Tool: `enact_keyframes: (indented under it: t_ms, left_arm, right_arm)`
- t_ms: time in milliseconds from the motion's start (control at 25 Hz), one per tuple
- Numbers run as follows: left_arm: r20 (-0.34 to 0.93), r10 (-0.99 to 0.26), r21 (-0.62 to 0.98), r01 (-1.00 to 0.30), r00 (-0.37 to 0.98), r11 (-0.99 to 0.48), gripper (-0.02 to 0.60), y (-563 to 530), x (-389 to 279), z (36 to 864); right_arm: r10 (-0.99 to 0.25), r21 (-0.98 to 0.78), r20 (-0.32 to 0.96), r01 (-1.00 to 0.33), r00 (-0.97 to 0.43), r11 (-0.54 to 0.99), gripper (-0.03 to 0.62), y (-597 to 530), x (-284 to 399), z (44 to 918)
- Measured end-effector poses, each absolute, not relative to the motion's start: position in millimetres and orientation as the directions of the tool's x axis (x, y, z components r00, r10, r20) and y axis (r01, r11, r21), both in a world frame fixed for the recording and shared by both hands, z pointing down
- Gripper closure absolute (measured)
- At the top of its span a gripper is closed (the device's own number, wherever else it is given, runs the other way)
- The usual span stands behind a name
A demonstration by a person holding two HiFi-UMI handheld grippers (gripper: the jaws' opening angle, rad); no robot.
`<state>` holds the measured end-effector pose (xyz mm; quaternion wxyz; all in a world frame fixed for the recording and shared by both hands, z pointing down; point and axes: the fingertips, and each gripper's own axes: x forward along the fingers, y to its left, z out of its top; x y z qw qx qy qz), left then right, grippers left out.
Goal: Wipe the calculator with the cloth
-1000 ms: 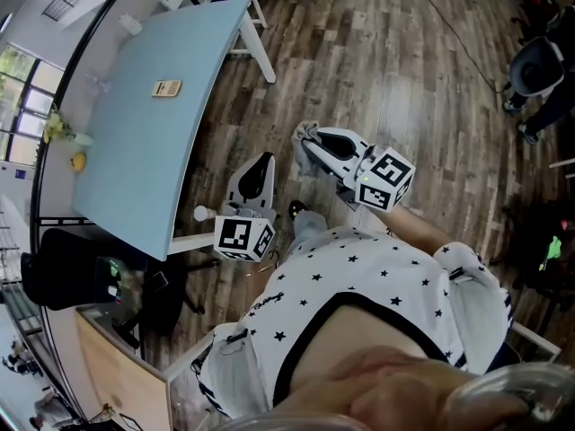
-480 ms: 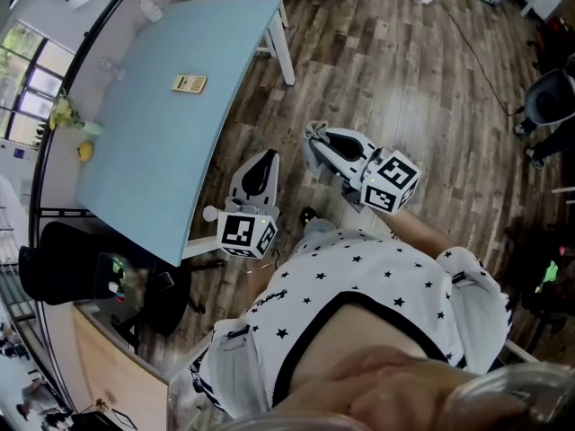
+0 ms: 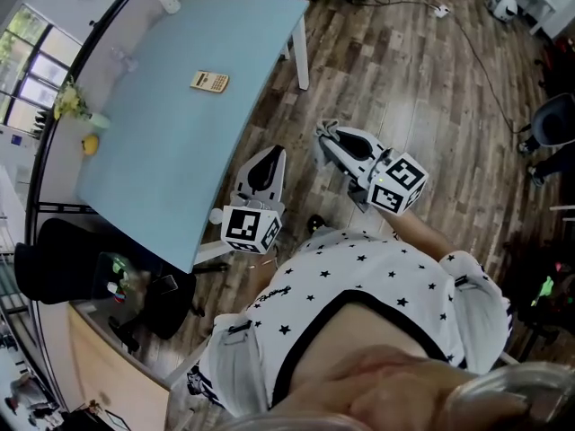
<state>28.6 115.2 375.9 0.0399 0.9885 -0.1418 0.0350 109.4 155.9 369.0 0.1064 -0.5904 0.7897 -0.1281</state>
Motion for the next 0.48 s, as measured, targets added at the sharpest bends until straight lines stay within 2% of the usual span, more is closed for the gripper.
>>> enact_keyframes:
  t_ms: [480]
  left_arm:
    - [0.078,-0.336,0.083,-0.342,0.939,-0.936,0.541,72,-9,386]
  right_arm:
    - [-0.942,-0.339,0.018,-0.888,-0.335,0.309,0.543,111,77,381]
